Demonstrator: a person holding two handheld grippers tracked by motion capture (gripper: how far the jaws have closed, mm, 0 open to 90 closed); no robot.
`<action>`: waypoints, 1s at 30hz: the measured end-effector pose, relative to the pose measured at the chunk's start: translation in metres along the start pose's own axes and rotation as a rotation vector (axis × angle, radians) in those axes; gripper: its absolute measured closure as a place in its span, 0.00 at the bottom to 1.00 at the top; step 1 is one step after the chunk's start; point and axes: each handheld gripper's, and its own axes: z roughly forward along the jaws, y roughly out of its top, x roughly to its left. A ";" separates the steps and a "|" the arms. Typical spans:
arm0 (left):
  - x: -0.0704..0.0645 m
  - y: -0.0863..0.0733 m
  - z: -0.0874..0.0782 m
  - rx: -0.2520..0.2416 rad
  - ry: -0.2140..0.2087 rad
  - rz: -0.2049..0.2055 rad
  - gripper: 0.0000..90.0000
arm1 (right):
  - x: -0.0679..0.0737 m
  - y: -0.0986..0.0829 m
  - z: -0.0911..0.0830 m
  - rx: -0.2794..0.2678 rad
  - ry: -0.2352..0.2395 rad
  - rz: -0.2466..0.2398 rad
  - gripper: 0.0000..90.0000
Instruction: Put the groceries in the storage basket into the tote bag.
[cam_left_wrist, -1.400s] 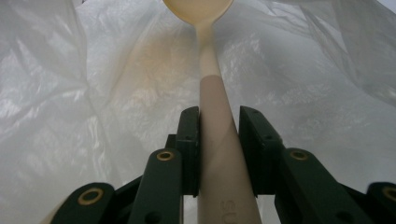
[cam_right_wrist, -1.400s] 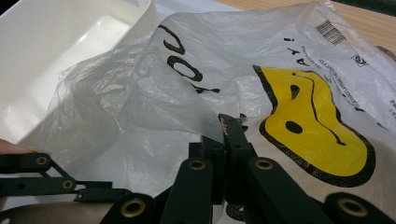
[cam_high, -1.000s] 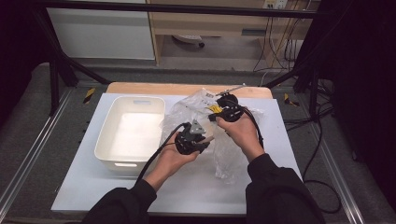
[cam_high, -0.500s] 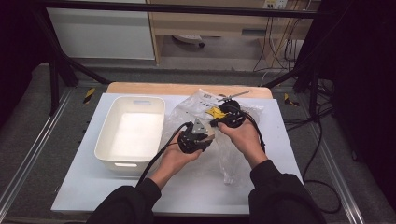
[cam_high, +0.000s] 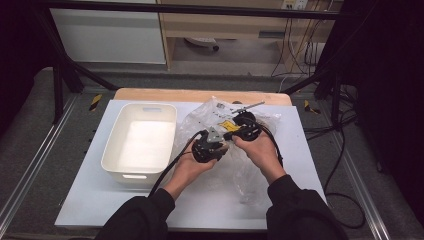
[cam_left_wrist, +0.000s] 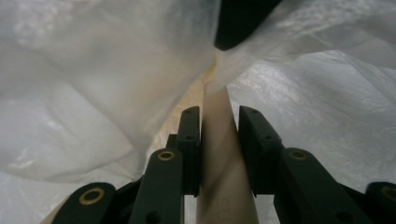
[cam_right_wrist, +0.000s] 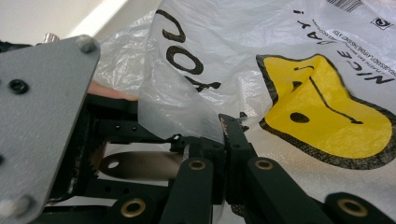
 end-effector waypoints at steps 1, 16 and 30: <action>0.001 0.000 0.001 0.001 0.002 0.003 0.78 | 0.000 0.000 0.000 0.003 0.002 0.003 1.00; 0.011 -0.002 0.007 -0.018 -0.001 -0.003 0.78 | 0.001 -0.007 0.005 0.023 0.007 0.009 1.00; 0.016 -0.004 0.015 -0.045 0.016 -0.004 0.78 | -0.002 -0.010 0.005 0.031 0.006 0.015 1.00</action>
